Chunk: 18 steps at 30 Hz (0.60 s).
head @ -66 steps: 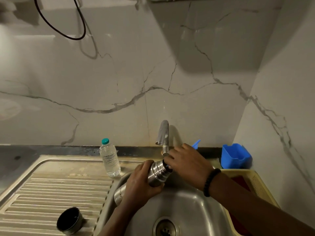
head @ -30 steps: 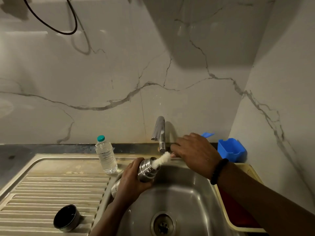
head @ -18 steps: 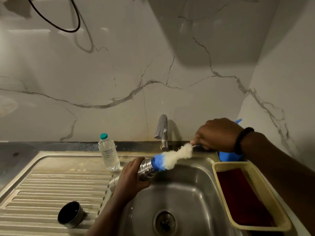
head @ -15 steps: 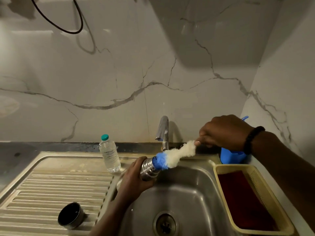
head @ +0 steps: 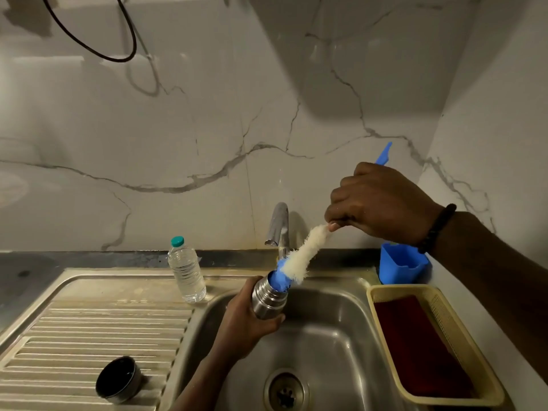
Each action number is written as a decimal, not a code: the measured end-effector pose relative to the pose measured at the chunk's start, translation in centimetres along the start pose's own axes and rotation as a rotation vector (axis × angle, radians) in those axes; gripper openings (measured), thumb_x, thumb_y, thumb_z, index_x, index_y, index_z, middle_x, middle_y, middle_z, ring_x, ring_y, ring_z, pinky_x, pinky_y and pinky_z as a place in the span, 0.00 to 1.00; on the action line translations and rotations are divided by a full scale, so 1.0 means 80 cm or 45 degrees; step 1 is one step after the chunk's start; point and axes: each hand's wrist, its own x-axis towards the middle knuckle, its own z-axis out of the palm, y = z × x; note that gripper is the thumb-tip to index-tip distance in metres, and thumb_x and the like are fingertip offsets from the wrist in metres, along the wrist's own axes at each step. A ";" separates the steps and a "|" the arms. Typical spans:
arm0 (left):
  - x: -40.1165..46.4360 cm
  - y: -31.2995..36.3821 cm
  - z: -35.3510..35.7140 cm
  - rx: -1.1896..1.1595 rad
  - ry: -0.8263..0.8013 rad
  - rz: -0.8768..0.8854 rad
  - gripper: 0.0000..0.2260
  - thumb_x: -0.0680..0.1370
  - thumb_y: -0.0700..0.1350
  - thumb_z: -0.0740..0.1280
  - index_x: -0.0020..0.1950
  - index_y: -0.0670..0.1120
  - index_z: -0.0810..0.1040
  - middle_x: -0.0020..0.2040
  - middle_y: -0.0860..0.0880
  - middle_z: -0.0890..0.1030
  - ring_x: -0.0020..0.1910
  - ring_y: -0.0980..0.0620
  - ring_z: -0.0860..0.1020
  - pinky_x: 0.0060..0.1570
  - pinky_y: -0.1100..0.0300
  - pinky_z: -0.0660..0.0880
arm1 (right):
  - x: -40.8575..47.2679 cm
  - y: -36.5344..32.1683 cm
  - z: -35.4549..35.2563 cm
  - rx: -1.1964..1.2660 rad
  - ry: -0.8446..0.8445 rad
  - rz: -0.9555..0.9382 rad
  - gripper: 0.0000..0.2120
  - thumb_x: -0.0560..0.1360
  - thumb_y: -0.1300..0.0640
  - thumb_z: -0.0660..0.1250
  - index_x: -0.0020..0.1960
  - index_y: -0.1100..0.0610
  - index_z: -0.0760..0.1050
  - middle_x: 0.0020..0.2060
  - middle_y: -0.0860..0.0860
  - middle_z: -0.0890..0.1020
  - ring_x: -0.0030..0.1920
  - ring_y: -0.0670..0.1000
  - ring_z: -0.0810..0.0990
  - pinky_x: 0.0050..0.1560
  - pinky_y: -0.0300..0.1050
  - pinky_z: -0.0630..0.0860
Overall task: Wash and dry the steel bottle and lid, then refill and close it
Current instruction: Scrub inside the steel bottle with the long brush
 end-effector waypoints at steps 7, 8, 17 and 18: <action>0.002 -0.014 -0.016 0.149 0.038 0.067 0.32 0.64 0.53 0.80 0.65 0.56 0.71 0.55 0.59 0.80 0.53 0.59 0.80 0.48 0.62 0.79 | -0.008 0.006 0.006 0.004 -0.352 0.165 0.24 0.77 0.34 0.45 0.46 0.46 0.75 0.32 0.44 0.75 0.33 0.45 0.73 0.34 0.39 0.63; 0.003 -0.014 -0.016 0.154 0.034 0.068 0.32 0.64 0.53 0.80 0.65 0.56 0.71 0.55 0.59 0.80 0.52 0.59 0.80 0.48 0.62 0.79 | -0.007 0.008 0.003 0.040 -0.412 0.193 0.25 0.77 0.33 0.46 0.45 0.46 0.75 0.31 0.44 0.73 0.32 0.44 0.72 0.34 0.38 0.62; 0.005 -0.002 -0.018 0.035 -0.111 -0.017 0.28 0.65 0.46 0.81 0.61 0.55 0.74 0.50 0.56 0.83 0.49 0.59 0.82 0.46 0.66 0.78 | -0.002 0.019 -0.007 -0.011 -0.505 0.195 0.21 0.75 0.31 0.47 0.43 0.46 0.68 0.33 0.44 0.73 0.34 0.45 0.73 0.36 0.38 0.64; 0.004 -0.005 -0.017 0.037 -0.142 -0.030 0.27 0.65 0.47 0.81 0.61 0.55 0.74 0.50 0.57 0.83 0.49 0.58 0.83 0.47 0.64 0.80 | -0.002 0.016 -0.006 -0.024 -0.501 0.172 0.22 0.75 0.31 0.46 0.43 0.46 0.68 0.33 0.44 0.72 0.34 0.45 0.73 0.36 0.38 0.65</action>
